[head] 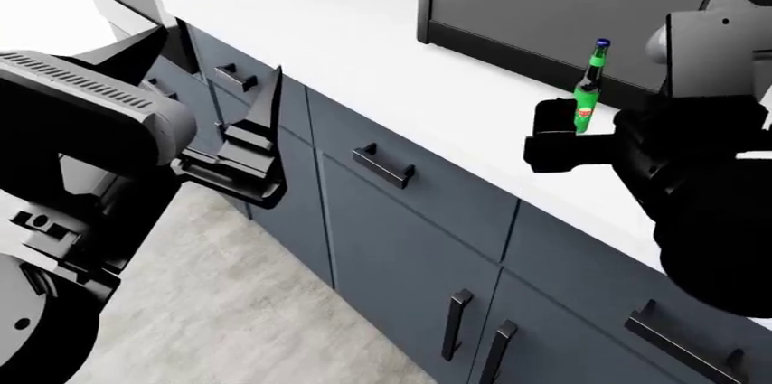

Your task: Move the drinks to the dining counter.

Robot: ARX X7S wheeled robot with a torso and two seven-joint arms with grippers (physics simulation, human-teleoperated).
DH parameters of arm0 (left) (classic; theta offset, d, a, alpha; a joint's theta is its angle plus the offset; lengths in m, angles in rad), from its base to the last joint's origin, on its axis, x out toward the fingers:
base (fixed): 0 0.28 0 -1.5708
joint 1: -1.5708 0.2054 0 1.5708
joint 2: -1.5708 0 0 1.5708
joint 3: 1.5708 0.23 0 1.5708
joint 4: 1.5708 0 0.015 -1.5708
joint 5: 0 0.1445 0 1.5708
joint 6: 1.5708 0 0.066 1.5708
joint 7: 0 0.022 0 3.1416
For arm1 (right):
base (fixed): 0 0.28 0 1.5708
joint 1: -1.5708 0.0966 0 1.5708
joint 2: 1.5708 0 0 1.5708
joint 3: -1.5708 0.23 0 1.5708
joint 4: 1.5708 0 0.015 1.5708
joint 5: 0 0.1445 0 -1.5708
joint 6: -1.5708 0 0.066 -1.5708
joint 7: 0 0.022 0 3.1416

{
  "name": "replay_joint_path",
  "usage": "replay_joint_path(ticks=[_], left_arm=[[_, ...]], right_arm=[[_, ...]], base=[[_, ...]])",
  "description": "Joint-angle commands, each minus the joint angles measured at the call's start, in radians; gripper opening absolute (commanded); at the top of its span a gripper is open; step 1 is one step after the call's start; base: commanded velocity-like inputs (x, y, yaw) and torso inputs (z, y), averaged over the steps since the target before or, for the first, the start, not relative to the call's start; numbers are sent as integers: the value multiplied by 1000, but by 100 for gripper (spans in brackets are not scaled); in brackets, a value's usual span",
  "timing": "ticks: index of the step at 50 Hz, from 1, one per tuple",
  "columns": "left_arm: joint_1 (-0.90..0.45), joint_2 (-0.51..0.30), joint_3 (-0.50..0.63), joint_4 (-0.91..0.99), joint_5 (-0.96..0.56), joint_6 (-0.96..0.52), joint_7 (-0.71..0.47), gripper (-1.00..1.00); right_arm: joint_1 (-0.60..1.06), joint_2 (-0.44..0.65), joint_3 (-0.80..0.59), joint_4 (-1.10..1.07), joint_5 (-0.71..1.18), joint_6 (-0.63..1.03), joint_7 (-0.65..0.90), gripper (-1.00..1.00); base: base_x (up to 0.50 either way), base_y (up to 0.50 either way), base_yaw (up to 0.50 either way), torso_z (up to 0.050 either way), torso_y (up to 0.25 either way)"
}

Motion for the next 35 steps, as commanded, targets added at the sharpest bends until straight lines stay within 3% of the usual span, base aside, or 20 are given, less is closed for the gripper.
replay_joint_path(ticks=[1, 18, 35], left_arm=[[0, -2, 6, -4, 3, 5, 1, 100], [-10, 0, 21, -8, 0, 2, -5, 100], [14, -11, 19, -9, 12, 20, 0, 100]], right_arm=[[-36, 9, 19, 22, -56, -50, -20, 100], [-16, -32, -10, 157, -161, -51, -121, 100], [-38, -28, -11, 131, -194, -74, -177, 100]], base=[[0, 0, 0, 0, 0], [0, 0, 0, 0, 0], [81, 68, 0, 0, 0]])
